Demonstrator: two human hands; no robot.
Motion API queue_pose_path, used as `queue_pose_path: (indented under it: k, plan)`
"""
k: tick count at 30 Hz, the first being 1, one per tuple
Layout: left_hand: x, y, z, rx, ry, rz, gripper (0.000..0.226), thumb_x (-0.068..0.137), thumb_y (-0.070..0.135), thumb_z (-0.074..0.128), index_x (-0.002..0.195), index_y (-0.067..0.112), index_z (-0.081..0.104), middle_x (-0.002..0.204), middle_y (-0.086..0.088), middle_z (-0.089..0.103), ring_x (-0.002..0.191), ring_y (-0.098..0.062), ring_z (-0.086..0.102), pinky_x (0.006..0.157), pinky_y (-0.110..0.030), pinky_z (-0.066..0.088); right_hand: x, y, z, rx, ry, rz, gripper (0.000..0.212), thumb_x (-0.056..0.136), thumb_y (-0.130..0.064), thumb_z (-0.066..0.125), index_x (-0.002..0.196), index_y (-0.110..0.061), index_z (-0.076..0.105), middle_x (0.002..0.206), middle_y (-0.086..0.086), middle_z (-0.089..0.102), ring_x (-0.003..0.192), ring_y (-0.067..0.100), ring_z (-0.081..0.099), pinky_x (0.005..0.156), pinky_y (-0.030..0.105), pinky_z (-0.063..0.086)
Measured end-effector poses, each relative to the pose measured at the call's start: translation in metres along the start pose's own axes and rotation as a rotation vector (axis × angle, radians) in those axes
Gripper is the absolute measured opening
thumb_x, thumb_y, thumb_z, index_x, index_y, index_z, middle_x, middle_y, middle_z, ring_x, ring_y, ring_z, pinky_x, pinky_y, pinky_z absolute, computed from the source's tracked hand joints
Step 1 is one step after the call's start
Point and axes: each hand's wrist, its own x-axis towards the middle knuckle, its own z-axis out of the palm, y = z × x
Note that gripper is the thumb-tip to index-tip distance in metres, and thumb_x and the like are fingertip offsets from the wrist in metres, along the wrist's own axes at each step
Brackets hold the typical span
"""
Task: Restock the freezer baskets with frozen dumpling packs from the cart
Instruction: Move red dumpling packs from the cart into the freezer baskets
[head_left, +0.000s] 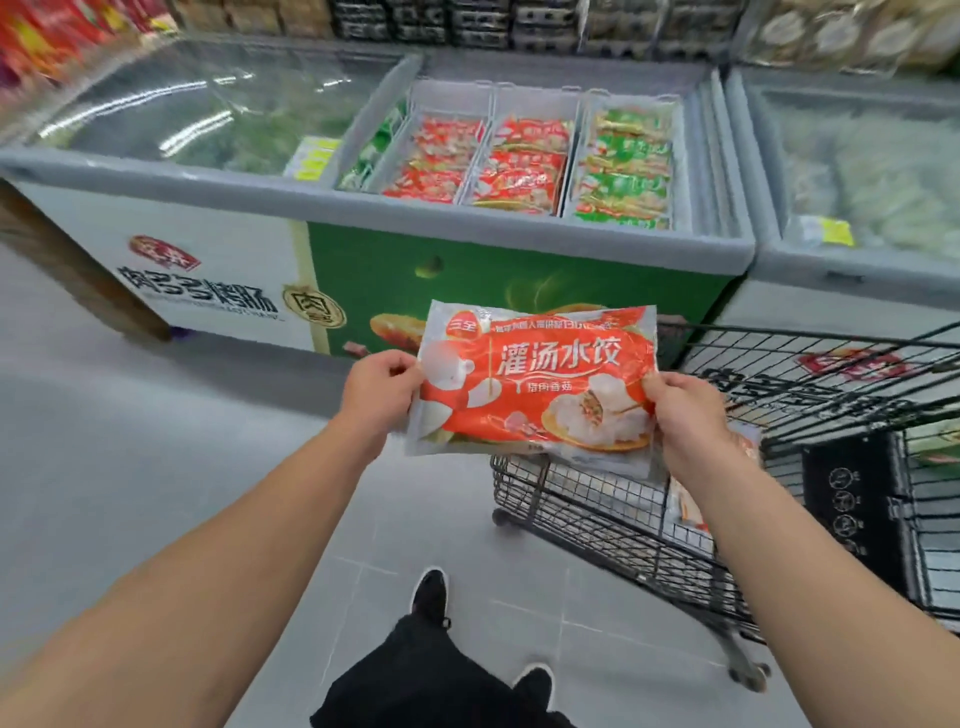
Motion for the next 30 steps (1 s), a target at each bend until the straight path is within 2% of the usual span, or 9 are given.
queue_pose_path:
  k: [5, 11, 13, 16, 17, 21, 30]
  plan:
    - [0.035, -0.009, -0.055, 0.007, 0.027, -0.035, 0.022, 0.09, 0.018, 0.065, 0.069, 0.023, 0.07, 0.098, -0.003, 0.07, 0.097, -0.029, 0.067, 0.088, -0.051, 0.057, -0.001, -0.019, 0.064, -0.071, -0.078, 0.02, 0.021, 0.1, -0.011, 0.053, 0.087, -0.008, 0.068, 0.093, 0.011, 0.075, 0.082, 0.026, 0.073, 0.078, 0.045, 0.06]
    - [0.11, -0.018, -0.13, 0.048, 0.005, -0.06, 0.016, 0.093, 0.016, 0.059, 0.081, 0.019, 0.07, 0.088, -0.001, 0.07, 0.095, -0.027, 0.066, 0.09, -0.05, 0.057, 0.014, -0.039, 0.172, -0.161, -0.095, 0.019, 0.021, 0.099, -0.01, 0.054, 0.085, -0.009, 0.069, 0.09, 0.008, 0.075, 0.089, 0.028, 0.072, 0.084, 0.048, 0.059]
    - [0.138, -0.022, -0.152, 0.017, -0.035, -0.072, 0.015, 0.093, 0.015, 0.058, 0.083, 0.016, 0.069, 0.087, -0.004, 0.069, 0.09, -0.027, 0.065, 0.088, -0.049, 0.058, 0.021, -0.044, 0.205, -0.166, -0.092, 0.002, 0.022, 0.099, -0.009, 0.054, 0.082, -0.01, 0.069, 0.09, 0.008, 0.074, 0.089, 0.028, 0.071, 0.086, 0.047, 0.058]
    - [0.18, -0.024, -0.181, -0.057, -0.068, -0.109, 0.016, 0.095, 0.014, 0.056, 0.084, 0.014, 0.066, 0.085, -0.007, 0.065, 0.081, -0.027, 0.059, 0.069, -0.04, 0.055, 0.03, -0.055, 0.256, -0.156, -0.063, -0.008, 0.021, 0.099, -0.009, 0.055, 0.083, -0.01, 0.069, 0.094, 0.01, 0.074, 0.089, 0.028, 0.071, 0.087, 0.047, 0.058]
    - [0.189, -0.025, -0.186, -0.085, -0.072, -0.13, 0.016, 0.096, 0.014, 0.055, 0.083, 0.015, 0.065, 0.087, -0.008, 0.065, 0.083, -0.028, 0.061, 0.068, -0.039, 0.053, 0.03, -0.059, 0.267, -0.151, -0.063, -0.01, 0.02, 0.099, -0.009, 0.055, 0.084, -0.01, 0.069, 0.094, 0.009, 0.074, 0.09, 0.028, 0.071, 0.088, 0.048, 0.058]
    - [0.23, -0.024, -0.201, -0.208, -0.095, -0.252, 0.02, 0.1, 0.015, 0.051, 0.08, 0.015, 0.056, 0.098, -0.014, 0.067, 0.097, -0.035, 0.067, 0.084, -0.052, 0.057, 0.043, -0.072, 0.307, -0.14, -0.059, 0.02, 0.016, 0.099, -0.012, 0.056, 0.089, -0.01, 0.068, 0.097, 0.009, 0.073, 0.092, 0.028, 0.072, 0.088, 0.049, 0.058]
    - [0.343, 0.006, -0.187, -0.208, -0.064, -0.27, 0.017, 0.095, 0.013, 0.055, 0.079, 0.012, 0.061, 0.091, -0.014, 0.067, 0.096, -0.037, 0.067, 0.081, -0.048, 0.059, 0.122, -0.115, 0.368, -0.053, -0.033, 0.073, 0.015, 0.1, -0.011, 0.054, 0.091, -0.009, 0.066, 0.094, 0.01, 0.073, 0.089, 0.027, 0.07, 0.086, 0.047, 0.058]
